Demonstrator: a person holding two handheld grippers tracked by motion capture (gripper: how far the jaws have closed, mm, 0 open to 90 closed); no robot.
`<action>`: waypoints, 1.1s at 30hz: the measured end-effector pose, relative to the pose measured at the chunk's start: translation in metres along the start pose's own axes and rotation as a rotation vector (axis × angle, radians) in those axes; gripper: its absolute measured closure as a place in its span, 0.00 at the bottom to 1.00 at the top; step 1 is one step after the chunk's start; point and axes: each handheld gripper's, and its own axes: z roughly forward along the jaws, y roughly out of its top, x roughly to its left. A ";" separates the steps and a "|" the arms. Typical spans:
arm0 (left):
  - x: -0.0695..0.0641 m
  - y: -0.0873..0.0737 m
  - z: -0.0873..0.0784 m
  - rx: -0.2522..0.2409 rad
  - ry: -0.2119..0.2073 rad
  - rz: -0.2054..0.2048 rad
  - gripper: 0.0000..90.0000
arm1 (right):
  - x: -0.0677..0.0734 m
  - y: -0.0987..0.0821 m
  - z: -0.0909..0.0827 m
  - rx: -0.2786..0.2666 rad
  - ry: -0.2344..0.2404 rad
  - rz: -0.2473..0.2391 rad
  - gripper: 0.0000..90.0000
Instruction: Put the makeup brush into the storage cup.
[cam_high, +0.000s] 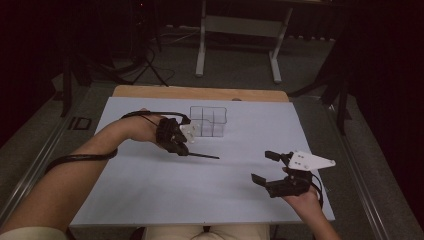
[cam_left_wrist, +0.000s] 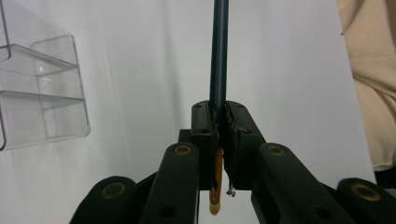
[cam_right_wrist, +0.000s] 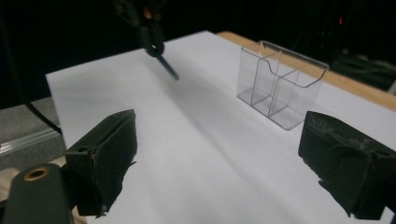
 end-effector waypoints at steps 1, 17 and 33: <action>-0.001 0.001 0.000 0.005 -0.001 0.000 0.94 | -0.001 0.003 0.004 0.039 0.034 -0.001 0.13; -0.008 0.012 0.014 0.041 -0.014 0.044 0.94 | 0.004 0.044 0.076 0.415 0.236 0.007 0.39; -0.012 0.027 0.021 0.057 -0.016 0.090 0.94 | 0.006 0.049 0.116 0.563 0.251 0.045 0.64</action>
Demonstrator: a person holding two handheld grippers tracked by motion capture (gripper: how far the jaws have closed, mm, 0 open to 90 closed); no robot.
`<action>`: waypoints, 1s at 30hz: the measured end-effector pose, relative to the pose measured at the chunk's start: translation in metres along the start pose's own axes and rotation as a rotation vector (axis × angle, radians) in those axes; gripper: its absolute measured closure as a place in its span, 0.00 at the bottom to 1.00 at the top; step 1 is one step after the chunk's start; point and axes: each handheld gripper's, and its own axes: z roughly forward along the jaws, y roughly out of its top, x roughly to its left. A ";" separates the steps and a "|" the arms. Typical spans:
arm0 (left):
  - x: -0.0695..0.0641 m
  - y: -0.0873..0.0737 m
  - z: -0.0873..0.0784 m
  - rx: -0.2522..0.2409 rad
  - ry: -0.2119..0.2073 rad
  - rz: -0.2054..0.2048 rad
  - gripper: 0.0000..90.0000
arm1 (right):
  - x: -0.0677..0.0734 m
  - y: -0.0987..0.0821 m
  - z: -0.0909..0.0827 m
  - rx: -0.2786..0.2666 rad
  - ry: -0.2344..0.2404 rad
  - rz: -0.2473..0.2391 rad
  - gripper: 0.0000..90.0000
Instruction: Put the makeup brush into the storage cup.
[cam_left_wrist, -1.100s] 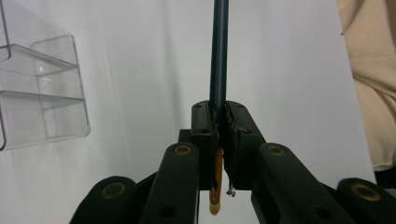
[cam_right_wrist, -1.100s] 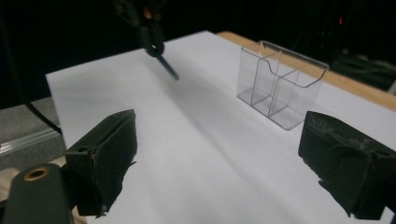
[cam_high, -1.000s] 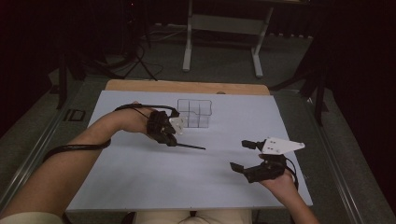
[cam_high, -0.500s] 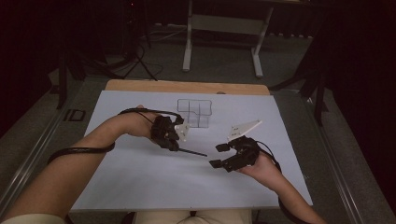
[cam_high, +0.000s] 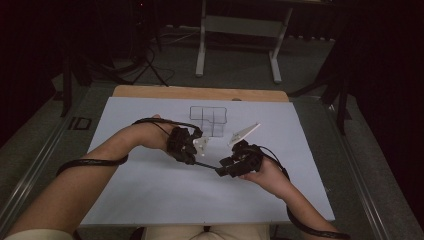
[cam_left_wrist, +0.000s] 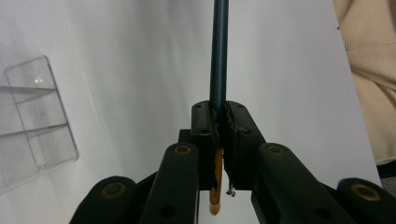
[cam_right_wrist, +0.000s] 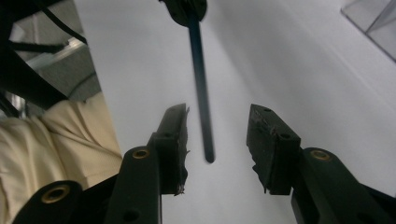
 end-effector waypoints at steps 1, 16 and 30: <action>0.000 0.001 0.000 0.004 0.010 0.004 0.94 | 0.000 0.001 0.001 0.006 0.006 0.005 0.66; -0.002 0.008 0.003 0.000 0.011 0.012 0.94 | -0.001 0.009 0.013 0.067 0.040 -0.003 0.77; -0.002 0.004 0.005 -0.022 0.021 0.047 0.93 | 0.001 0.005 0.020 0.094 0.070 -0.012 0.94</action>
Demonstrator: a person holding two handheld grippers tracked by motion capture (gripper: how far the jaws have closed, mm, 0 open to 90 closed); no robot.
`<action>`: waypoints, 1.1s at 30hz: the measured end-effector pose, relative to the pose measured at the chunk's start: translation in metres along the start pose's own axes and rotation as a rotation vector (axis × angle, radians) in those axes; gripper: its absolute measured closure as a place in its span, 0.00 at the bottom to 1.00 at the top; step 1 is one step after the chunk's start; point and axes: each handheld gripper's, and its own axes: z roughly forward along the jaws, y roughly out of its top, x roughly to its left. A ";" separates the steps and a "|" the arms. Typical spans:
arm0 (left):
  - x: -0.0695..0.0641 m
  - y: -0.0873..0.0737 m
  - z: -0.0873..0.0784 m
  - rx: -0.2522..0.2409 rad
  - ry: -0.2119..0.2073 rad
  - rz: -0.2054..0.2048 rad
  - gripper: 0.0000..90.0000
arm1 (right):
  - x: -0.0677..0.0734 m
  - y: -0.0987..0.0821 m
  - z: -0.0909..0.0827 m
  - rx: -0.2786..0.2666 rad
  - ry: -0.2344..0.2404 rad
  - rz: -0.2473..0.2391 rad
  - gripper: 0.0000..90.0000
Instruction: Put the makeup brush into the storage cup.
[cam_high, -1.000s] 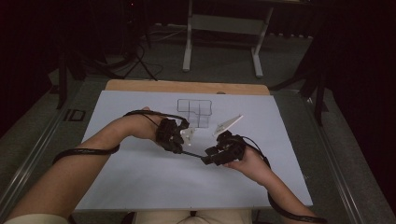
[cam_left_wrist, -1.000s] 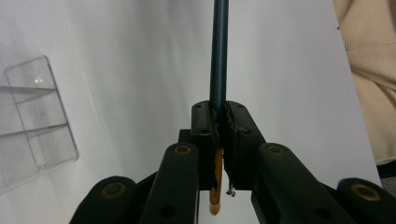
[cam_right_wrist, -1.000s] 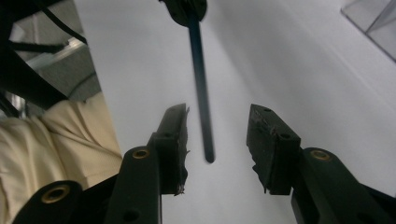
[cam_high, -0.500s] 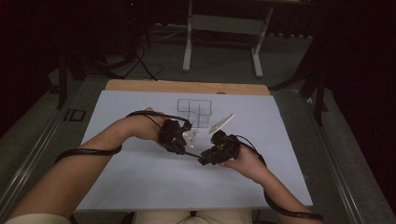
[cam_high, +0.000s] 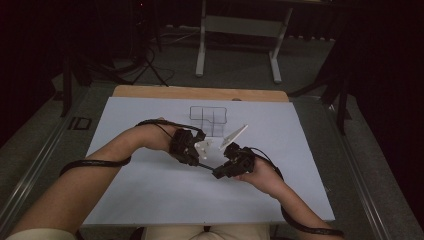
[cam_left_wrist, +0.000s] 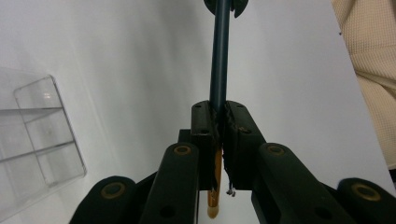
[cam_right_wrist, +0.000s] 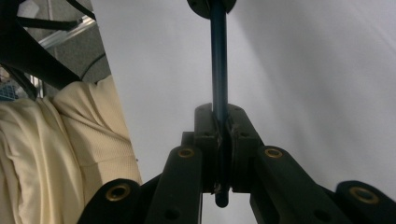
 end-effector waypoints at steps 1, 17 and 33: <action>0.000 -0.001 0.000 -0.010 0.000 0.009 0.93 | 0.000 0.000 0.000 -0.006 0.004 0.001 0.95; -0.009 -0.037 -0.015 -0.159 0.075 -0.173 0.77 | -0.004 -0.013 -0.015 -0.072 0.009 0.000 0.95; -0.024 -0.067 -0.010 -0.333 0.056 -0.289 0.72 | 0.002 -0.023 -0.020 -0.104 0.045 -0.036 0.95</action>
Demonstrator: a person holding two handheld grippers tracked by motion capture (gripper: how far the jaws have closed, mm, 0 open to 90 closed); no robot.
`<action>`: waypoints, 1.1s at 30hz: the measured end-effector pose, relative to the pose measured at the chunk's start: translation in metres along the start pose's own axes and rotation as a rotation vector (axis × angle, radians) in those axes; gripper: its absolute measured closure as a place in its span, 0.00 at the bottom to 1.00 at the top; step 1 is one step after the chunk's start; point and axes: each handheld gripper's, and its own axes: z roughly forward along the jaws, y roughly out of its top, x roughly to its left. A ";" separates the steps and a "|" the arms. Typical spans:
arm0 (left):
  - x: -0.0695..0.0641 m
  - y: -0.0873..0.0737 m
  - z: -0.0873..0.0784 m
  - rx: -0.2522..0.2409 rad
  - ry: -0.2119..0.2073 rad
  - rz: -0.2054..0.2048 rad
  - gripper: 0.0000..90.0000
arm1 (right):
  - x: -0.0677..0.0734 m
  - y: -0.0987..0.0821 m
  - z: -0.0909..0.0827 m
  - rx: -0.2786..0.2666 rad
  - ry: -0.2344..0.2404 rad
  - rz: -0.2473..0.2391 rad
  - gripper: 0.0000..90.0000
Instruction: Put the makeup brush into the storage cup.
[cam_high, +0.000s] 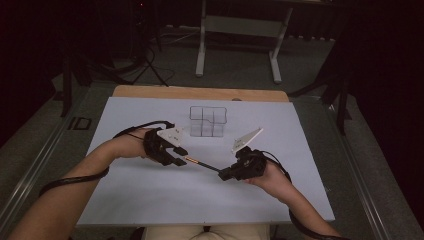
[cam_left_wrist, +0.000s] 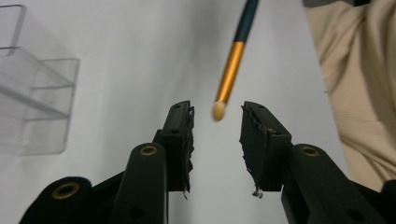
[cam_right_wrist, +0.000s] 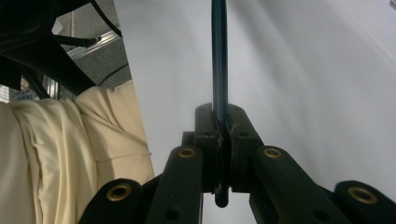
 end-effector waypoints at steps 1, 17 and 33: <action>0.000 0.000 0.001 0.004 -0.003 0.004 0.72 | 0.000 0.000 0.000 -0.002 0.003 -0.001 0.95; 0.002 0.012 0.008 0.033 -0.086 0.027 0.91 | 0.002 0.002 0.006 0.006 0.015 -0.024 0.95; -0.004 0.018 0.014 0.091 -0.153 0.104 0.95 | 0.002 0.002 0.004 0.016 0.034 -0.032 0.87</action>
